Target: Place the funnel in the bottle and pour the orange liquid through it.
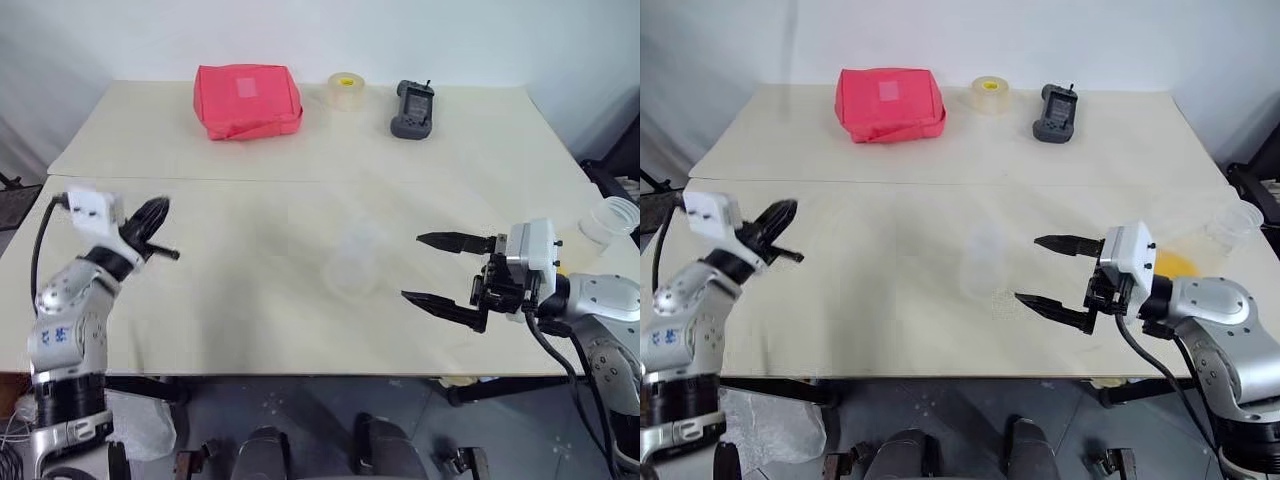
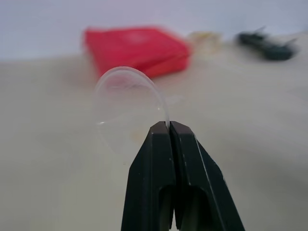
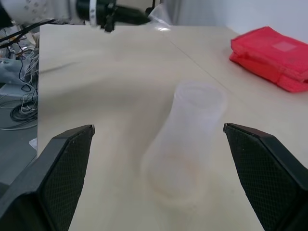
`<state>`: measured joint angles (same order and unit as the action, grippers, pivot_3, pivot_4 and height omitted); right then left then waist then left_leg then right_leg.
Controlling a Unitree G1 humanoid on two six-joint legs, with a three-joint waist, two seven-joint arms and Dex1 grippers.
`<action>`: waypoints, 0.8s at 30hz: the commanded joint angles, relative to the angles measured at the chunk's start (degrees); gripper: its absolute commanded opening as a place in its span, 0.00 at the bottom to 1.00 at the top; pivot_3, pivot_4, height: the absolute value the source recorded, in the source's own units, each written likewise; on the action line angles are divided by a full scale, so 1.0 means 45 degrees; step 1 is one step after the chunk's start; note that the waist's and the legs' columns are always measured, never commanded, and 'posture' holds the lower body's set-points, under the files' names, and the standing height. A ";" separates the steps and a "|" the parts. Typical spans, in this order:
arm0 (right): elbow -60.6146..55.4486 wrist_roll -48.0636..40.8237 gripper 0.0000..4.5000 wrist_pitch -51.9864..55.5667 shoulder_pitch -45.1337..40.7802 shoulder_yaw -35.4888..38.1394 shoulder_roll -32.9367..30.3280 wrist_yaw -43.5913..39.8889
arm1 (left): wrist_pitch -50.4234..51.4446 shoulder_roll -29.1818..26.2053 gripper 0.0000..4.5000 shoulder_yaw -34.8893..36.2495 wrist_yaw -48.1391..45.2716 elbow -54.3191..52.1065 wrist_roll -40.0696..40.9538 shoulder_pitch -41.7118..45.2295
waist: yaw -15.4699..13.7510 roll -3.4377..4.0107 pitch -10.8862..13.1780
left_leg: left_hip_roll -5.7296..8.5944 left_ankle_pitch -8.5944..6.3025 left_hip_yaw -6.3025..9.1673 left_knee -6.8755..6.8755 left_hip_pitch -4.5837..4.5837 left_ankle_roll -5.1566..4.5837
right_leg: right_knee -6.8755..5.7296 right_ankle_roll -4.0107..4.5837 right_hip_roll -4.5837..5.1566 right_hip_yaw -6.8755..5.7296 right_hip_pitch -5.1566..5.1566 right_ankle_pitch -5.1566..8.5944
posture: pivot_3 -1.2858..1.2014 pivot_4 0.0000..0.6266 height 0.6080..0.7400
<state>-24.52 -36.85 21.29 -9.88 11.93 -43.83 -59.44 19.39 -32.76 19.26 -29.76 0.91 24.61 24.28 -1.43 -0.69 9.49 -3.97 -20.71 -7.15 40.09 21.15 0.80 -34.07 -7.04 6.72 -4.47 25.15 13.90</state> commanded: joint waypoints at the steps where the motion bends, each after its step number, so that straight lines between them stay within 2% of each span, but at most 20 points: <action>1: -0.0254 -0.0144 1.00 -0.0372 0.0120 0.0532 0.0009 0.0084 | -0.0109 -0.0267 0.01 -0.1039 -0.1779 0.0414 0.0236 0.1196 | 0.0016 0.0000 0.0000 | 0.0000 0.0000 -0.0003 -0.0002 -0.0005 0.0001 | -0.0002 0.0000 -0.0001 0.0000 0.0001 0.0000 | 0.52 0.24 1.00; 9: -0.0863 -0.0065 1.00 -0.0609 0.1101 0.1053 0.0286 0.0917 | -0.0598 -0.0265 0.01 -0.3079 -0.5880 0.2791 0.0062 0.4998 | -0.0005 -0.0003 0.0002 | 0.0000 0.0006 -0.0007 0.0000 0.0008 0.0009 | 0.0014 -0.0002 -0.0010 0.0001 0.0002 -0.0001 | 0.52 0.24 1.00; 15: -0.1226 0.0032 1.00 -0.0812 0.1784 0.1297 0.0502 0.1406 | -0.1186 -0.0252 0.01 -0.4415 -0.9001 0.4582 -0.0344 0.6980 | -0.0006 -0.0004 0.0002 | 0.0001 0.0006 -0.0007 -0.0002 0.0009 0.0009 | 0.0021 -0.0003 -0.0013 0.0000 0.0001 -0.0001 | 0.52 0.24 1.00; 20: -0.1327 -0.0026 1.00 -0.0968 0.2222 0.1532 0.0568 0.1629 | -0.2201 -0.0077 0.01 -0.5257 -1.0939 0.5718 -0.0889 0.8042 | 0.0003 -0.0006 0.0004 | 0.0001 0.0006 -0.0008 -0.0001 0.0009 0.0009 | 0.0020 -0.0003 -0.0016 0.0002 0.0002 -0.0001 | 0.52 0.24 1.00; 24: -0.1428 0.0001 1.00 -0.1082 0.2635 0.1694 0.0565 0.1755 | -0.3680 0.0381 0.01 -0.5726 -1.1498 0.7070 -0.1742 0.9054 | -0.0060 -0.0014 0.0009 | 0.0005 0.0005 -0.0005 0.0012 0.0022 0.0002 | 0.0039 -0.0003 -0.0013 0.0003 -0.0006 -0.0001 | 0.52 0.24 1.00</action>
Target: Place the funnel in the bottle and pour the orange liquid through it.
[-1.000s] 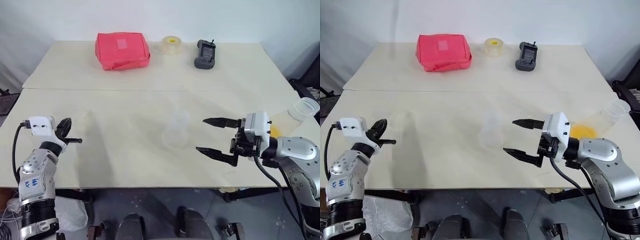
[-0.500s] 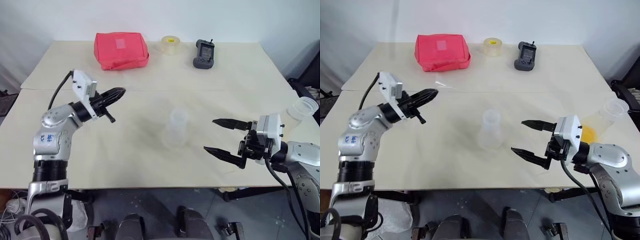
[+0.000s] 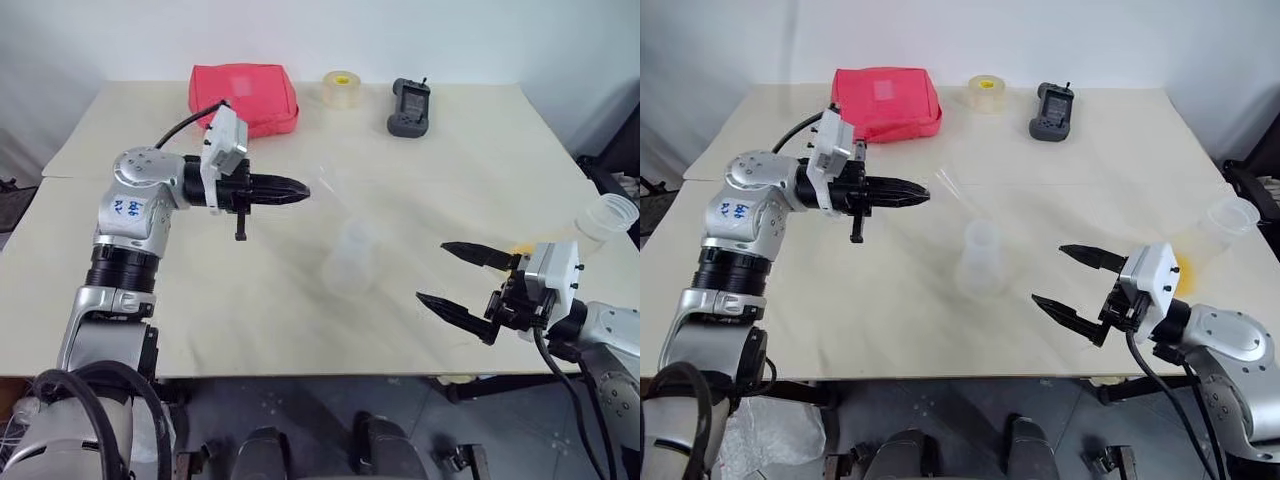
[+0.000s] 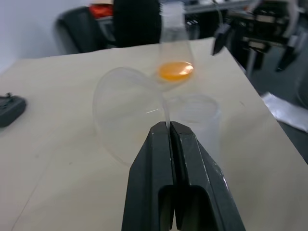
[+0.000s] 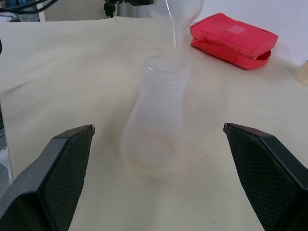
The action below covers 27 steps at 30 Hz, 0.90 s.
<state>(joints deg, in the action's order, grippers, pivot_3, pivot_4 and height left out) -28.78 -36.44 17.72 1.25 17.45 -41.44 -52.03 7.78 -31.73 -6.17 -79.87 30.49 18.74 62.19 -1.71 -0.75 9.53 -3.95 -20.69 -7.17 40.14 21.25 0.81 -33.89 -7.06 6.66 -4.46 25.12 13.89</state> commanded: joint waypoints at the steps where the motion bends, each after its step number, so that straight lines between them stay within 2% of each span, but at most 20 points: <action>1: -0.0504 -0.0072 1.00 -0.0282 0.0207 0.0484 0.0034 0.0185 | -0.1416 0.0260 0.01 -0.0043 -0.0577 0.0771 -0.0463 0.0773 | 0.0021 0.0000 0.0000 | 0.0002 -0.0001 0.0001 0.0001 -0.0001 -0.0003 | 0.0004 0.0000 0.0000 0.0001 -0.0004 0.0000 | 0.52 0.24 1.00; 19: -0.0685 0.0275 1.00 -0.0271 0.0468 0.0380 -0.0030 0.0650 | -0.4998 0.0933 0.01 -0.0379 -0.1921 0.3437 -0.1868 0.2503 | 0.0036 -0.0008 0.0005 | 0.0002 -0.0004 0.0007 0.0002 0.0001 -0.0011 | 0.0002 -0.0002 0.0001 0.0002 -0.0003 -0.0002 | 0.52 0.24 1.00; 27: -0.0785 0.0338 1.00 -0.0190 0.0473 0.0254 0.0079 0.0826 | -0.6386 0.0974 0.01 -0.1257 -0.2789 0.3781 -0.2194 0.3220 | 0.0039 -0.0008 0.0005 | 0.0002 -0.0004 0.0008 0.0001 0.0001 -0.0011 | 0.0001 -0.0003 0.0001 0.0002 -0.0003 -0.0002 | 0.52 0.24 1.00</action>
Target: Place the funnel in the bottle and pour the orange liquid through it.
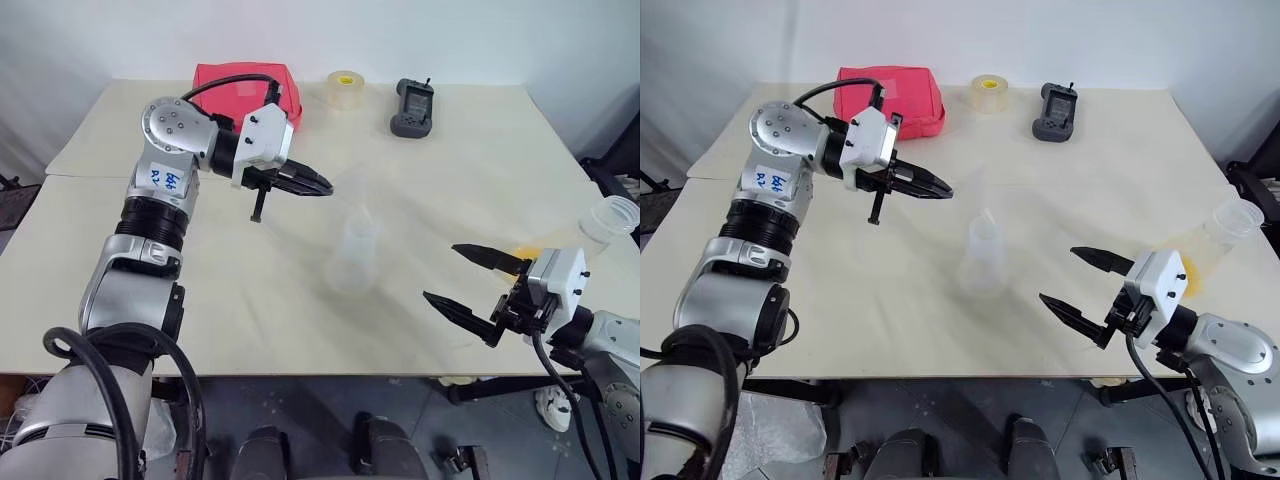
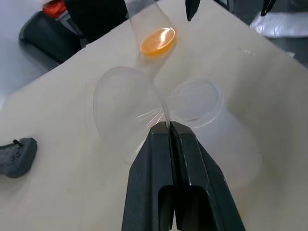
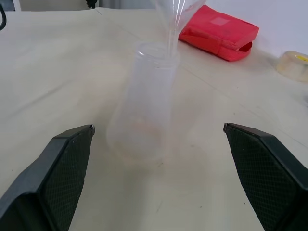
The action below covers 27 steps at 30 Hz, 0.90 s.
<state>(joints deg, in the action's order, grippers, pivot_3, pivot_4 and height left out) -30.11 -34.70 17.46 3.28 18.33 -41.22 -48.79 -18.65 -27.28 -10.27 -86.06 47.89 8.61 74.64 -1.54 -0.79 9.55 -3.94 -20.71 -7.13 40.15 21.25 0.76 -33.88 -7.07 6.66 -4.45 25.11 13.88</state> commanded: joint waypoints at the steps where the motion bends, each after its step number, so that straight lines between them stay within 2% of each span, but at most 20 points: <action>1: -0.0496 -0.0032 1.00 -0.0145 0.0048 0.0053 0.0034 0.0104 | -0.0568 -0.0048 0.01 -0.0599 -0.1428 -0.0152 0.0217 0.0493 | 0.0001 -0.0001 0.0000 | 0.0000 0.0000 -0.0001 0.0000 0.0000 0.0000 | 0.0000 0.0000 0.0000 0.0000 0.0000 0.0000 | 0.52 0.24 1.00; 11: -0.0627 0.0041 1.00 -0.0176 0.0286 0.0090 0.0023 0.0185 | -0.0773 -0.0934 0.01 -0.3289 -0.1432 -0.1125 0.1669 0.0927 | 0.0000 0.0000 0.0001 | 0.0000 0.0000 0.0004 0.0000 0.0000 -0.0001 | 0.0000 0.0000 0.0000 0.0001 0.0000 0.0000 | 0.52 0.24 1.00; 12: -0.0607 0.0078 1.00 -0.0193 0.0268 0.0073 0.0031 0.0201 | -0.0671 -0.1206 0.05 -0.3944 -0.1432 -0.1427 0.2271 0.1038 | -0.0001 0.0000 0.0001 | 0.0000 0.0000 0.0004 0.0001 0.0001 -0.0001 | 0.0000 0.0000 0.0000 0.0002 0.0000 0.0000 | 0.52 0.24 1.00; 16: -0.0592 0.0135 1.00 -0.0219 0.0256 0.0056 0.0067 0.0242 | -0.0901 -0.1349 0.26 -0.4632 -0.1432 -0.1547 0.3067 0.1444 | -0.0033 0.0000 0.0001 | 0.0000 -0.0001 0.0009 0.0003 0.0002 -0.0001 | -0.0003 0.0000 0.0001 0.0005 0.0000 0.0000 | 0.52 0.24 1.00; 23: -0.0723 0.0164 1.00 -0.0207 0.0489 0.0398 0.0026 0.0342 | -0.0126 -0.1210 0.72 -0.4319 -0.1432 -0.1006 0.3675 0.1902 | -0.0012 0.0000 0.0001 | 0.0000 -0.0002 0.0007 0.0005 0.0003 -0.0004 | 0.0001 0.0000 0.0000 0.0006 0.0000 0.0000 | 0.52 0.24 1.00; 27: -0.1166 0.0077 1.00 0.0054 0.0957 0.0981 0.0093 0.0949 | 0.0918 -0.1432 0.99 -0.3383 -0.1432 -0.0818 0.3922 0.1661 | -0.0008 0.0001 0.0003 | 0.0000 -0.0001 0.0008 0.0005 0.0004 -0.0005 | 0.0001 0.0000 -0.0001 0.0005 0.0001 0.0000 | 0.52 0.24 1.00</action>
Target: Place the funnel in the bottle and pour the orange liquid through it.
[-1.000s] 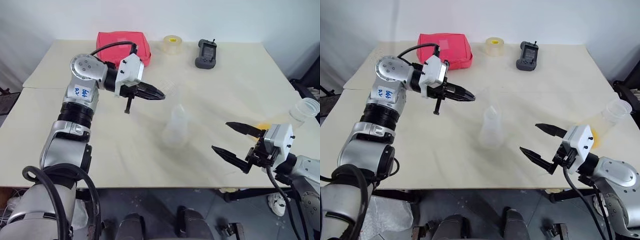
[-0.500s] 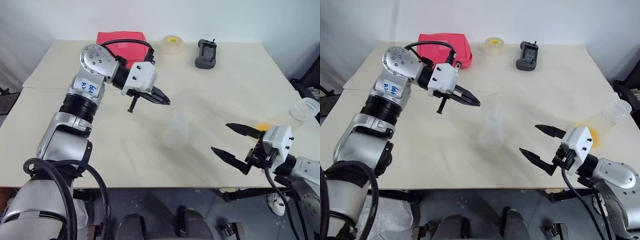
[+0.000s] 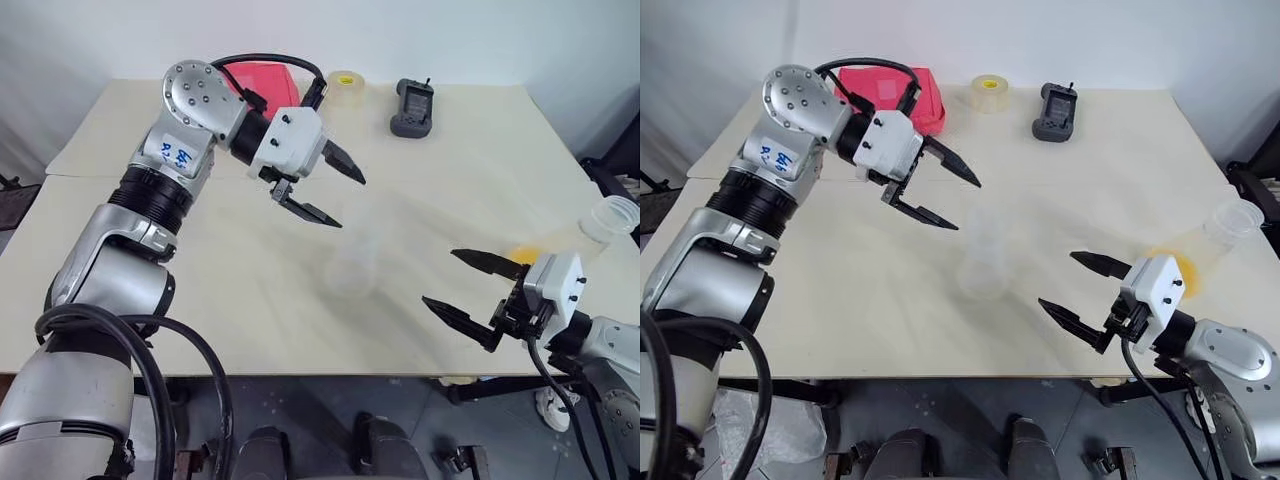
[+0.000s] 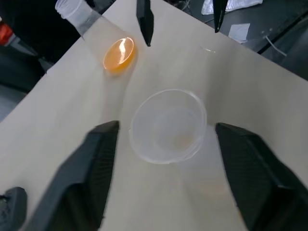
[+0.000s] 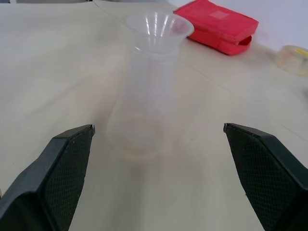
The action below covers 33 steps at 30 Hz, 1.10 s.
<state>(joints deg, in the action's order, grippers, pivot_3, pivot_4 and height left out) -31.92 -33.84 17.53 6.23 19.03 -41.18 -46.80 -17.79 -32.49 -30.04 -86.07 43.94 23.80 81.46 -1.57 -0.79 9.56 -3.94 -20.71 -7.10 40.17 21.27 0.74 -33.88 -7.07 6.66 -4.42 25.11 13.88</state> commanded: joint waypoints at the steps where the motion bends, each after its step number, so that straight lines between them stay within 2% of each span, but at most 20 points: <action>1: -0.0971 -0.0102 1.00 0.0081 0.0521 0.1027 0.0154 0.0752 | 0.1200 -0.0339 1.00 0.1447 -0.1381 0.0162 0.0540 0.0004 | -0.0001 0.0001 0.0001 | 0.0000 0.0000 0.0000 -0.0001 0.0000 0.0000 | -0.0003 0.0000 0.0000 0.0000 0.0002 0.0000 | 0.52 0.24 1.00; 10: -0.3505 -0.0298 1.00 0.0818 0.2957 0.3145 0.1354 0.3260 | 0.4726 -0.0434 1.00 0.4921 0.1335 -0.0481 0.0701 -0.2795 | 0.0006 0.0001 0.0001 | 0.0000 0.0001 0.0004 0.0004 -0.0001 0.0001 | -0.0019 0.0000 0.0001 0.0000 0.0001 0.0000 | 0.52 0.24 1.00; 18: -0.5022 -0.0283 1.00 0.1121 0.5321 0.4398 0.3238 0.5169 | 0.8120 -0.0611 1.00 0.6827 0.2147 -0.4371 0.1957 -0.7067 | 0.0030 0.0002 0.0000 | -0.0001 0.0001 0.0013 -0.0004 -0.0006 0.0001 | -0.0029 0.0000 0.0001 0.0001 0.0000 0.0000 | 0.52 0.24 1.00; 20: -0.5190 -0.0214 1.00 0.1169 0.5692 0.4591 0.3769 0.5841 | 0.8510 -0.1004 1.00 0.7001 0.1930 -0.5346 0.1956 -0.8415 | 0.0036 0.0004 -0.0001 | -0.0001 0.0002 0.0014 0.0000 -0.0012 0.0004 | -0.0036 0.0001 0.0001 0.0005 -0.0002 0.0001 | 0.52 0.24 1.00; 24: -0.5006 -0.0261 1.00 0.1347 0.5491 0.4594 0.4041 0.6634 | 0.8645 -0.1283 1.00 0.7363 0.2099 -0.6331 0.1844 -0.9926 | 0.0073 0.0020 -0.0012 | -0.0002 0.0003 0.0006 -0.0006 -0.0034 0.0007 | -0.0055 0.0013 0.0002 0.0016 -0.0001 0.0008 | 0.52 0.24 1.00; 33: -0.1666 0.0531 1.00 0.1627 0.2520 0.4458 0.2874 0.7228 | 0.8911 -0.1001 1.00 0.7811 0.2617 -0.7136 0.1973 -1.0279 | 0.0050 0.0022 -0.0019 | 0.0002 0.0017 0.0050 0.0006 -0.0053 -0.0013 | -0.0023 0.0029 -0.0002 0.0018 -0.0077 0.0016 | 0.52 0.24 1.00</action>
<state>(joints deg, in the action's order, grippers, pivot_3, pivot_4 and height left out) -41.89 -32.45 25.32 19.70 38.59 -27.08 -15.23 21.87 -37.17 3.79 -74.95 14.53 31.24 35.16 -1.34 -0.69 9.48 -3.93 -20.64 -6.88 40.21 21.03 0.68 -33.98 -6.94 6.65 -4.34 24.76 13.95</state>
